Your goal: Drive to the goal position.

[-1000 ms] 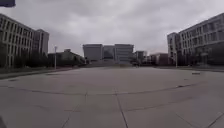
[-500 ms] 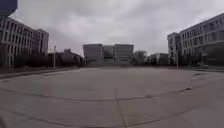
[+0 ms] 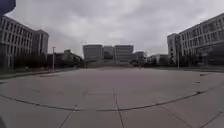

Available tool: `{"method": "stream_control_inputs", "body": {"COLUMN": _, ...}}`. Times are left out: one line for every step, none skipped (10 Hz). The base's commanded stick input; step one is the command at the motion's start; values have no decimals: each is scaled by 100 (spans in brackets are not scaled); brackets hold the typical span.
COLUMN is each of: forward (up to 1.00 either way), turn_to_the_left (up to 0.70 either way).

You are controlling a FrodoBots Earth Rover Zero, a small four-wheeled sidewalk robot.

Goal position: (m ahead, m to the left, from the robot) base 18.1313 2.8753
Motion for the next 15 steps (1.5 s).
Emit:
{"method": "stream_control_inputs", "body": {"forward": 70, "turn_to_the_left": 0}}
{"method": "stream_control_inputs", "body": {"forward": 70, "turn_to_the_left": 0}}
{"method": "stream_control_inputs", "body": {"forward": 70, "turn_to_the_left": 0}}
{"method": "stream_control_inputs", "body": {"forward": 70, "turn_to_the_left": 0}}
{"method": "stream_control_inputs", "body": {"forward": 70, "turn_to_the_left": 0}}
{"method": "stream_control_inputs", "body": {"forward": 70, "turn_to_the_left": 0}}
{"method": "stream_control_inputs", "body": {"forward": 70, "turn_to_the_left": 1}}
{"method": "stream_control_inputs", "body": {"forward": 70, "turn_to_the_left": 2}}
{"method": "stream_control_inputs", "body": {"forward": 70, "turn_to_the_left": 2}}
{"method": "stream_control_inputs", "body": {"forward": 70, "turn_to_the_left": 6}}
{"method": "stream_control_inputs", "body": {"forward": 70, "turn_to_the_left": 9}}
{"method": "stream_control_inputs", "body": {"forward": 70, "turn_to_the_left": 10}}
{"method": "stream_control_inputs", "body": {"forward": 70, "turn_to_the_left": 3}}
{"method": "stream_control_inputs", "body": {"forward": 70, "turn_to_the_left": 2}}
{"method": "stream_control_inputs", "body": {"forward": 70, "turn_to_the_left": 2}}
